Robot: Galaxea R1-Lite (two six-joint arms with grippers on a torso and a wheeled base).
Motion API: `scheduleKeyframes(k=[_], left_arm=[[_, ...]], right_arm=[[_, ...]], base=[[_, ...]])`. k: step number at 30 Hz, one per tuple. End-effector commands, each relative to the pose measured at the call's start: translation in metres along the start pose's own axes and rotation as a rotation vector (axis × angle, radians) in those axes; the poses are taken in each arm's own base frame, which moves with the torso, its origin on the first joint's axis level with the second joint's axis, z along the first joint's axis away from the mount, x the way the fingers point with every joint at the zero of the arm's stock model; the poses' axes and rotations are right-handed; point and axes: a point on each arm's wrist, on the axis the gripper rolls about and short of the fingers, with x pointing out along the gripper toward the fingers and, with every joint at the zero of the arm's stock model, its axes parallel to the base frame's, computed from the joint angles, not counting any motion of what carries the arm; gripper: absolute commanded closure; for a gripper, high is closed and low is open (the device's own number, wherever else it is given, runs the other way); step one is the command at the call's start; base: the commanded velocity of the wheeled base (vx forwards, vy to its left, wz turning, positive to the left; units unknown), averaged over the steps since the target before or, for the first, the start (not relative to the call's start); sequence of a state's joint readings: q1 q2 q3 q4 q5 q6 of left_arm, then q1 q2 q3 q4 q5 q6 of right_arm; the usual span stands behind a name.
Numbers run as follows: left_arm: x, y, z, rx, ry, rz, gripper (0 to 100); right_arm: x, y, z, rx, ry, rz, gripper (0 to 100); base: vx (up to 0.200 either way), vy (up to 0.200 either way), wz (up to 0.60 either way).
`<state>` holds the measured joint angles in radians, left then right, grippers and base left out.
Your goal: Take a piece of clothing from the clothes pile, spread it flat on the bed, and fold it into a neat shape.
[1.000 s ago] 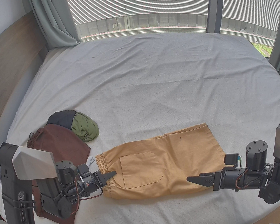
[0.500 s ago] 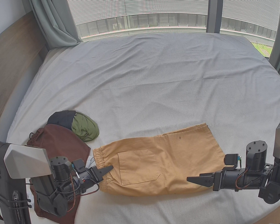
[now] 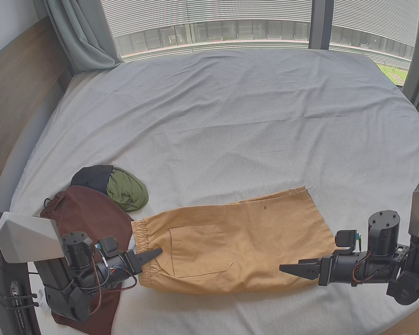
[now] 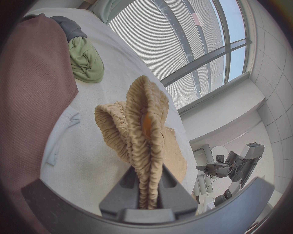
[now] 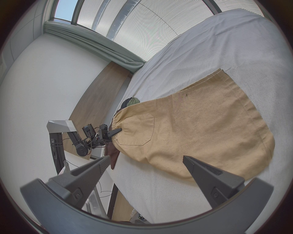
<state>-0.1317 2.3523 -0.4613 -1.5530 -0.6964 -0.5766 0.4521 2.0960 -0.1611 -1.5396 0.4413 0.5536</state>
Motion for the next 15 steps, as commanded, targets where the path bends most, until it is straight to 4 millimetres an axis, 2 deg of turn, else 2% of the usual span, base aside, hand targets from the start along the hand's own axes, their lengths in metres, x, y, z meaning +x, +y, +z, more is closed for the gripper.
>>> scheduleKeyframes(k=[1, 8, 15], left_arm=[[-0.009, -0.001, 0.006, 0.011, -0.017, -0.004, 100], [-0.011, 0.001, 0.005, 0.034, -0.015, 0.003, 100], [-0.024, 0.009, 0.006, 0.069, 0.007, -0.027, 100]], right_arm=[[0.000, 0.000, 0.000, 0.000, 0.002, 0.002, 0], [0.000, 0.000, 0.000, 0.000, 0.001, 0.000, 0], [0.000, 0.000, 0.000, 0.000, 0.002, 0.002, 0]], base=[[0.000, 0.000, 0.00], [0.000, 0.000, 0.00], [0.000, 0.000, 0.00]])
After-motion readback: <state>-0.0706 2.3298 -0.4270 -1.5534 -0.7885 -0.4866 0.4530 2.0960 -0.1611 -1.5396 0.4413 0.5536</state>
